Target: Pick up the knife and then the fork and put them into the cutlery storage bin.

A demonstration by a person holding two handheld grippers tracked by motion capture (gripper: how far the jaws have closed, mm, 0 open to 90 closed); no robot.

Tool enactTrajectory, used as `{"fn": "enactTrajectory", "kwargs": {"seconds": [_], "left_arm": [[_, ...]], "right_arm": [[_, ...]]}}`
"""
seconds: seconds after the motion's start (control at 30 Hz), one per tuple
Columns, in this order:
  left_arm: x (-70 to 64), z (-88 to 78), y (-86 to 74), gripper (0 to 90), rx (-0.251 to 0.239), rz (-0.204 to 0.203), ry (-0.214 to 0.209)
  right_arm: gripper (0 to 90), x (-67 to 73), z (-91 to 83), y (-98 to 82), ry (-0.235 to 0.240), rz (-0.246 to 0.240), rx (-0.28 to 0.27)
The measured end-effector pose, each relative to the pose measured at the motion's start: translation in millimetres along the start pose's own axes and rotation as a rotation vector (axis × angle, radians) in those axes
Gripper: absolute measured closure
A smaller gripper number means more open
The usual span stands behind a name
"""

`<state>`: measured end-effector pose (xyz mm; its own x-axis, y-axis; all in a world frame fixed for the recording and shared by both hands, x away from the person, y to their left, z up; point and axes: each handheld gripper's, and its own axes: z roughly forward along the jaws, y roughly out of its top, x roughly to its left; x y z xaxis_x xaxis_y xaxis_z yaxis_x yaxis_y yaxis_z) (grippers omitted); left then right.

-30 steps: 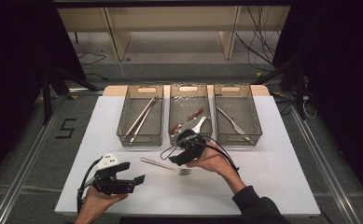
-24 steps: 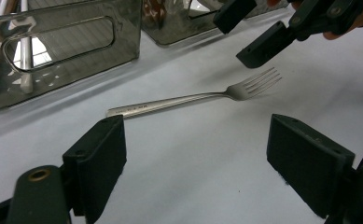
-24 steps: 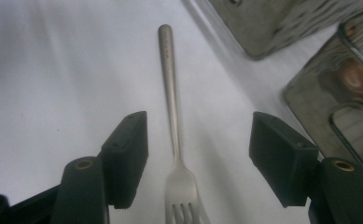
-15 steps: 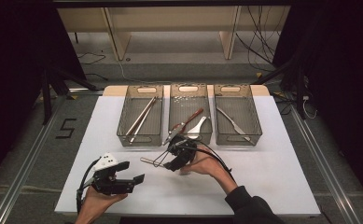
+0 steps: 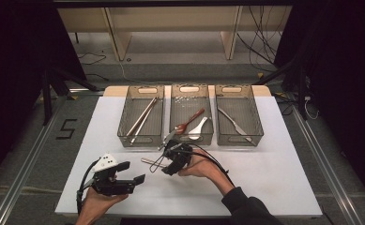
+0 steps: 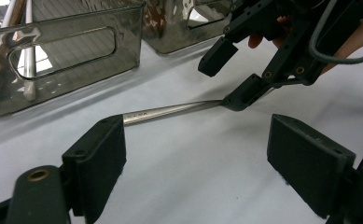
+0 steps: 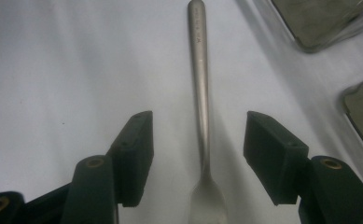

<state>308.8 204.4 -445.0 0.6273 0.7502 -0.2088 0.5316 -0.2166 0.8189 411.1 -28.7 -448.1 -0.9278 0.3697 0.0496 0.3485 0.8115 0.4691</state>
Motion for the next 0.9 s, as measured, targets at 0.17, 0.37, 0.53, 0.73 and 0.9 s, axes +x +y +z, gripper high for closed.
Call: {"fn": "enactTrajectory", "kwargs": {"seconds": [0.17,0.37,0.53,0.73,0.9], "left_arm": [[-0.4,-0.3,0.1,19.3,-0.007,0.003,-0.003],[-0.4,-0.9,0.2,19.3,-0.014,0.006,-0.003],[-1.1,-1.2,0.3,19.3,-0.031,-0.001,-0.005],[-0.4,-1.7,0.3,19.3,-0.032,0.005,-0.003],[-0.3,-1.8,0.3,19.2,-0.031,0.005,-0.003]], "right_arm": [[44.6,1.6,3.9,1.7,0.007,-0.014,0.015],[47.3,2.1,8.8,4.0,0.012,-0.028,0.040],[50.6,3.4,12.6,5.9,0.017,-0.031,0.075],[55.8,4.0,17.8,8.8,0.018,-0.043,0.111],[60.9,-0.2,21.4,8.4,0.006,-0.042,0.129]]}}
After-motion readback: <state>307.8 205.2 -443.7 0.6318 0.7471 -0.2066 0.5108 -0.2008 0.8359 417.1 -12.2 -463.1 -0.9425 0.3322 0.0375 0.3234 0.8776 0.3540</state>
